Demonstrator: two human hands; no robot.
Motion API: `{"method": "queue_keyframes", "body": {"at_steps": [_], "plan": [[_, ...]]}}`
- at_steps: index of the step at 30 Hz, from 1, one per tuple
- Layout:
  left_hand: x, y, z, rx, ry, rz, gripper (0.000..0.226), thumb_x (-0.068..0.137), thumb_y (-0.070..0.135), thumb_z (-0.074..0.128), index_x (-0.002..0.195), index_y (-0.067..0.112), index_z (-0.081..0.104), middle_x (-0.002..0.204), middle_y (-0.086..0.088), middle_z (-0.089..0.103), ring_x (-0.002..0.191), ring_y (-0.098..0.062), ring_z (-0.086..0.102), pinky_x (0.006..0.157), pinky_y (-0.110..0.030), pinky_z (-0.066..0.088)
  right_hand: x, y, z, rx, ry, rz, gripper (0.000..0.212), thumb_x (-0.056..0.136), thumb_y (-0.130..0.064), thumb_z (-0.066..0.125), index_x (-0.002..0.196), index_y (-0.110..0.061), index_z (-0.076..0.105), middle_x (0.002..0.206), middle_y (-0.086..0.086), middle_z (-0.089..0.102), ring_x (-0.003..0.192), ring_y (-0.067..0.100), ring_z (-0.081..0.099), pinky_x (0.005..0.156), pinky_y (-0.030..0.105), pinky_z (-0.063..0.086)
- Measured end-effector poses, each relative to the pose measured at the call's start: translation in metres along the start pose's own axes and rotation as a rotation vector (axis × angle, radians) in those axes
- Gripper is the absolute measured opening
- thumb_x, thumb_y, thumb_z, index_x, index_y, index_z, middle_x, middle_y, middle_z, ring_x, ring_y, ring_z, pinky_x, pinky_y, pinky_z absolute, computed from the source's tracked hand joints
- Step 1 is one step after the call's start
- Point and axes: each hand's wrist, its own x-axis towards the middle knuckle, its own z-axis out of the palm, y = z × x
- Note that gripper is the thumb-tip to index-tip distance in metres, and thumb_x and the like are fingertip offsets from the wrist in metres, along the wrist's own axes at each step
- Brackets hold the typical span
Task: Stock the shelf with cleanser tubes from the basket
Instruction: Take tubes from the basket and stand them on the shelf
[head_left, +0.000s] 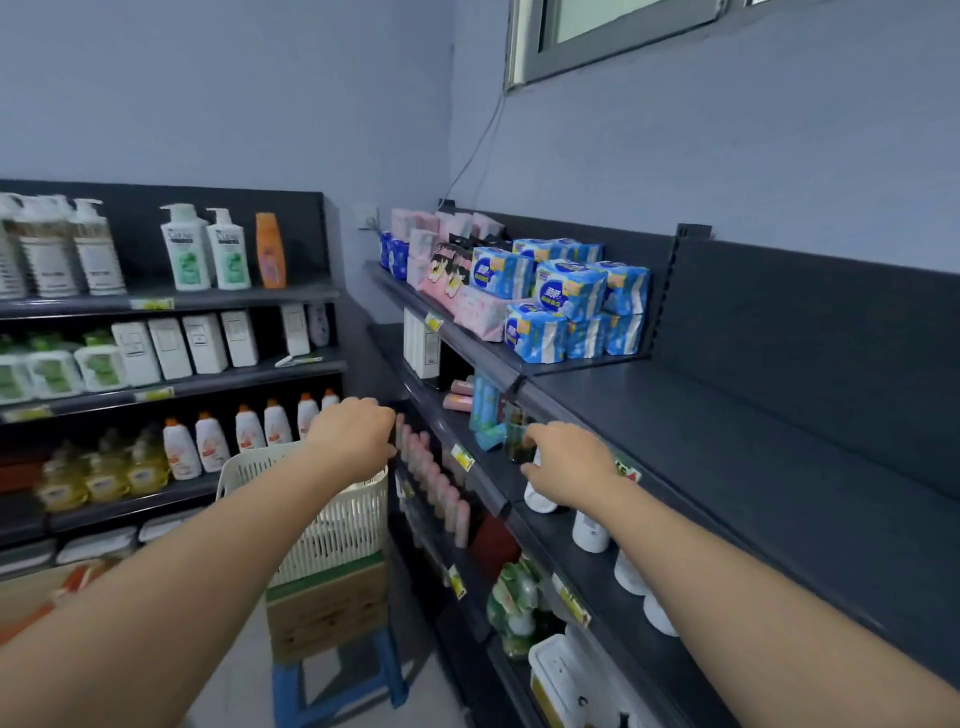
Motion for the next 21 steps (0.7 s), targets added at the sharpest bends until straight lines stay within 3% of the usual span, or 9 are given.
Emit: {"method": "queue_keyframes", "body": {"at_steps": [4,11,17,21], "plan": [[0.011,-0.043,0.021,0.035,-0.027,-0.040,0.042,0.095,0.038,0.053,0.127,0.011,0.051,0.124,-0.008,0.054,0.118,-0.030,0.046,0.082,-0.037,0.042,0.034,-0.038,0.024,0.017,-0.001,-0.016,0.029,0.092,-0.033,0.055,0.116,-0.016,0.056,0.119,0.008,0.059,0.108,0.029,0.057,0.080,0.037,0.050],[0.037,-0.107,0.061,0.012,-0.086,-0.064,0.031,0.093,0.035,0.057,0.114,0.013,0.059,0.111,-0.006,0.060,0.104,-0.026,0.057,0.072,-0.036,0.050,0.086,-0.096,0.061,0.048,-0.046,-0.088,0.022,0.092,-0.031,0.054,0.106,-0.014,0.055,0.110,0.008,0.060,0.104,0.030,0.058,0.068,0.032,0.040],[0.070,-0.143,0.099,0.021,-0.144,-0.118,0.027,0.094,0.035,0.056,0.107,0.012,0.058,0.106,-0.006,0.058,0.098,-0.025,0.057,0.066,-0.035,0.047,0.143,-0.126,0.093,0.058,-0.095,-0.155,0.030,0.092,-0.031,0.053,0.116,-0.013,0.055,0.114,0.009,0.060,0.105,0.031,0.058,0.072,0.035,0.042],[0.100,-0.164,0.128,0.032,-0.187,-0.167,0.027,0.093,0.036,0.056,0.107,0.013,0.058,0.105,-0.005,0.059,0.098,-0.025,0.058,0.076,-0.039,0.053,0.191,-0.140,0.121,0.065,-0.136,-0.186,0.024,0.090,-0.031,0.055,0.108,-0.014,0.057,0.124,0.011,0.057,0.106,0.032,0.058,0.076,0.038,0.046]]}}
